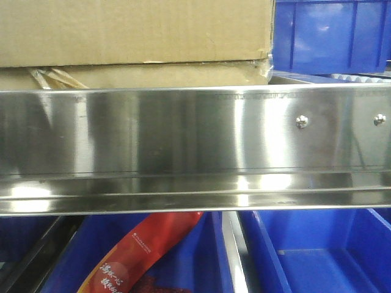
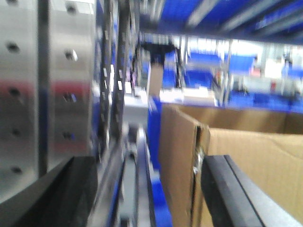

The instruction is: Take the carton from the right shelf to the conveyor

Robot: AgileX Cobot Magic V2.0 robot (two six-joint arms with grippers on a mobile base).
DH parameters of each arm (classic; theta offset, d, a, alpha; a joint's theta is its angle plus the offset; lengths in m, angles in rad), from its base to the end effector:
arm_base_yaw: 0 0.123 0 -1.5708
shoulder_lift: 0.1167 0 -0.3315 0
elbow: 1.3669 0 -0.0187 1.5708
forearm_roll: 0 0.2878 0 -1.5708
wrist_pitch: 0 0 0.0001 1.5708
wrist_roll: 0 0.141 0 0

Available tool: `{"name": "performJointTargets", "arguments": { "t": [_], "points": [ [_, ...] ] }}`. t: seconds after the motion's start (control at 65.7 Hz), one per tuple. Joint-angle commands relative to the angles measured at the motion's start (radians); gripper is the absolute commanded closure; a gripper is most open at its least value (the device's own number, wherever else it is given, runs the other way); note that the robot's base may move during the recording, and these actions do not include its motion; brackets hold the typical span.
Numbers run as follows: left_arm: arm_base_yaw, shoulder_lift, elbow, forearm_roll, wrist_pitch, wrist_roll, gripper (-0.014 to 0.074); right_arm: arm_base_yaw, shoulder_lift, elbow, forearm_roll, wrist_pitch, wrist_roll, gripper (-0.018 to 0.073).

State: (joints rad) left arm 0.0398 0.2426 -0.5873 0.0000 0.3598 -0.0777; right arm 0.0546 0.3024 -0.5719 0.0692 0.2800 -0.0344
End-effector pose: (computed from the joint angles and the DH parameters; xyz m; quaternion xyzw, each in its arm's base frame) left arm 0.0838 0.0033 0.3871 -0.0400 0.6800 -0.0139 0.7320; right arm 0.1006 0.0082 0.3867 -0.0146 0.6791 0.0383 0.7329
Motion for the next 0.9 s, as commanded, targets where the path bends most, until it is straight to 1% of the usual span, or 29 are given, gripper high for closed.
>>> {"name": "performJointTargets", "arguments": {
  "t": [0.0,0.091,0.183,0.274,0.335,0.472,0.533,0.624,0.67,0.731,0.792,0.883],
  "points": [
    [-0.021,0.075,-0.080,-0.024,0.078,0.000,0.0211,0.021,0.078,-0.091,0.005,0.030,-0.003,0.0030],
    [-0.082,0.159,-0.177,-0.024,0.135,0.005,0.0211,0.074,0.177,-0.212,0.009,0.106,-0.003,0.0045],
    [-0.153,0.274,-0.292,-0.021,0.201,0.024,0.0211,0.151,0.302,-0.359,0.034,0.203,-0.003,0.0055],
    [-0.205,0.397,-0.397,-0.020,0.283,0.024,0.0214,0.226,0.432,-0.504,0.038,0.305,-0.003,0.0055],
    [-0.226,0.475,-0.478,-0.011,0.342,0.024,0.0214,0.268,0.514,-0.596,0.038,0.368,-0.003,0.0055],
    [-0.232,0.664,-0.668,0.014,0.487,0.024,0.0214,0.342,0.717,-0.835,0.038,0.545,-0.003,0.0055],
    [-0.232,0.747,-0.758,0.015,0.550,0.024,0.0214,0.362,0.807,-0.955,0.038,0.643,-0.003,0.0055],
    [-0.232,0.876,-0.910,0.019,0.667,0.023,0.0214,0.373,0.951,-1.123,0.038,0.779,0.034,0.0057],
    [-0.232,0.932,-0.979,0.042,0.717,-0.012,0.0214,0.375,1.014,-1.206,0.038,0.840,0.047,0.0068],
    [-0.232,0.997,-1.047,0.096,0.764,-0.064,0.0214,0.375,1.083,-1.297,0.036,0.906,0.050,0.0078],
    [-0.232,1.048,-1.112,0.127,0.806,-0.091,0.0214,0.375,1.162,-1.400,0.036,0.941,0.050,0.0085],
    [-0.232,1.127,-1.183,0.128,0.824,-0.091,0.0214,0.384,1.248,-1.505,0.036,0.941,0.050,0.0084]
  ]
}}
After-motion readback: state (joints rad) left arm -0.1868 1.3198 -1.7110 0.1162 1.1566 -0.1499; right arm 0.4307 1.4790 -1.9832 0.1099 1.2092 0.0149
